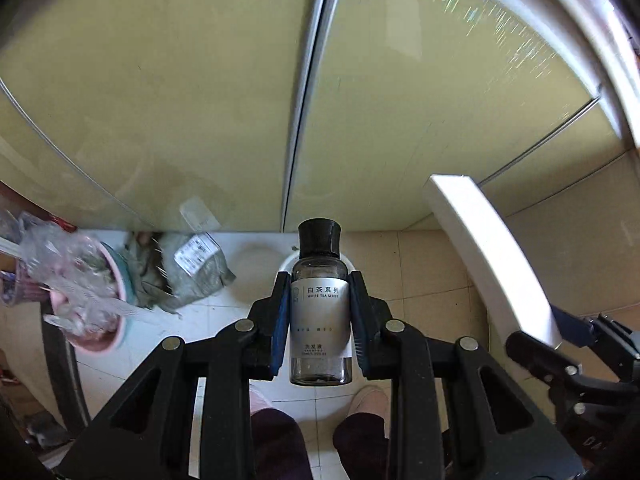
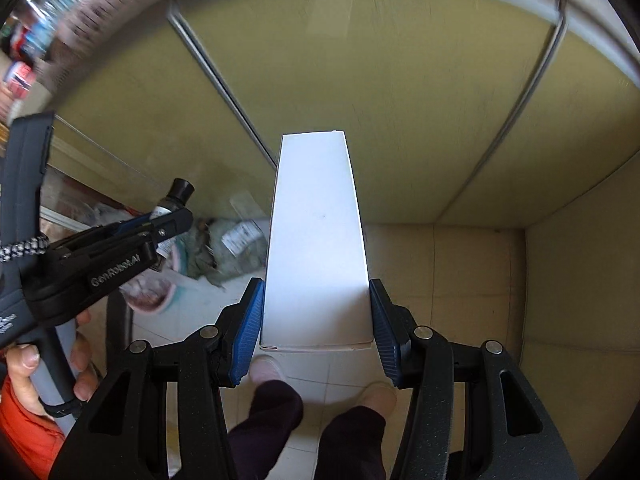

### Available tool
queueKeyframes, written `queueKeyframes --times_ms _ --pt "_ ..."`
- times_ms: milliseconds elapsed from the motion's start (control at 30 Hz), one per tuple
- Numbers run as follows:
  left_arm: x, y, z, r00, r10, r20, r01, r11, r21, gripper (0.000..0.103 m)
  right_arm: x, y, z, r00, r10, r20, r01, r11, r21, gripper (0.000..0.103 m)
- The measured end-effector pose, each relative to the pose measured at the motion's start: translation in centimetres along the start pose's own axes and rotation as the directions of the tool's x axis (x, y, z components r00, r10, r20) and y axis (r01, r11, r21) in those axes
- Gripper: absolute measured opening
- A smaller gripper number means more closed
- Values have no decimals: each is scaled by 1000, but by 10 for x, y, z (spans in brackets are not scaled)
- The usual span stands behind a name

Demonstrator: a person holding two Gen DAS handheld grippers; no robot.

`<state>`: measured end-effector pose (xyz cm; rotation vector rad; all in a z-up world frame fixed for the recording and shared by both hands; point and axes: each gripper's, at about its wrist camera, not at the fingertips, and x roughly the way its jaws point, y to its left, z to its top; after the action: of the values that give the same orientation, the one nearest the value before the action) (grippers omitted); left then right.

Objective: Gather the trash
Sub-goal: 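Lower both tools to the white bin and open them over it, then raise both tools back up toward the counter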

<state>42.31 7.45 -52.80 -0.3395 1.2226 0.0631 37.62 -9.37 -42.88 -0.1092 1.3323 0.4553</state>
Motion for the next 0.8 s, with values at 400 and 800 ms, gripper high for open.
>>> queueKeyframes --times_ms 400,800 --pt "135 14 -21 993 -44 -107 45 999 8 27 140 -23 -16 992 18 -126 -18 1000 6 48" --pt "144 13 -20 991 -7 -133 11 999 31 46 142 -22 -14 988 42 -146 -34 998 56 49"
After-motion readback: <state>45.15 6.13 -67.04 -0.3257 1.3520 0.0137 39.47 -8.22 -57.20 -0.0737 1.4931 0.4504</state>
